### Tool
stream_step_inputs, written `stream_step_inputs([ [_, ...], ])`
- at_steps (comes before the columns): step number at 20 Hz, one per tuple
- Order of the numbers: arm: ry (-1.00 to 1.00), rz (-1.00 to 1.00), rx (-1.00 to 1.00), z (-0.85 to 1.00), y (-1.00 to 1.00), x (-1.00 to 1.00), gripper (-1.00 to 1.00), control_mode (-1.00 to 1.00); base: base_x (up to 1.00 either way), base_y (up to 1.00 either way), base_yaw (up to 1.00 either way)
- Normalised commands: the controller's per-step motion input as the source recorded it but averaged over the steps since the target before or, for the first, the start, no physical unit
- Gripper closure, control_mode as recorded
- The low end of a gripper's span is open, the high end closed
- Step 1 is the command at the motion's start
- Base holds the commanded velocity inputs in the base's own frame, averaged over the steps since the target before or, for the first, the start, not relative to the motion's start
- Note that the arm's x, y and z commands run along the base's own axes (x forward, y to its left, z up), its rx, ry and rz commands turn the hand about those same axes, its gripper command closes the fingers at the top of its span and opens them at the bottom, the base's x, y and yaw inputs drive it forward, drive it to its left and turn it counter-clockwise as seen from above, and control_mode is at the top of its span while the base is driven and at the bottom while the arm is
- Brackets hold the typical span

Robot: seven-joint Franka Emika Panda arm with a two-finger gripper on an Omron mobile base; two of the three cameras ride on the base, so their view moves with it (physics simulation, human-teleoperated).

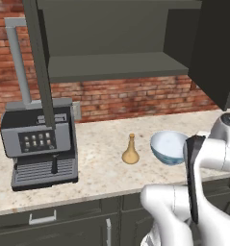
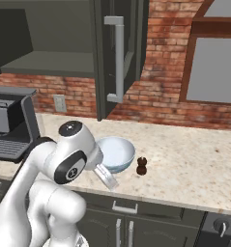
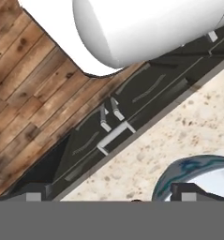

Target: Retrieve the bottle and the shaker from the cabinet and place them next to the mixing bowl on the counter. Then add garlic from the fridge to the mixing bowl.

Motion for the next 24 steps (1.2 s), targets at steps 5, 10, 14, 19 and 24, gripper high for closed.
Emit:
stream_step_inputs([
  [5, 0.0, 0.0, 0.0, 0.0, 0.01, -0.02, -1.0, -1.0, 0.0, 0.0, 0.0],
  [10, 0.0, 0.0, 0.0, 0.0, 0.0, 0.0, -1.0, 1.0, -0.54, -0.27, -0.29],
  [14, 0.0, 0.0, 0.0, 0.0, 0.0, 0.0, -1.0, 1.0, -0.63, -0.13, -0.59],
  [19, 0.0, 0.0, 0.0, 0.0, 0.0, 0.0, -1.0, 1.0, -0.23, 0.0, -0.82],
  [24, 0.0, 0.0, 0.0, 0.0, 0.0, 0.0, -1.0, 1.0, -0.01, -0.03, -0.65],
])
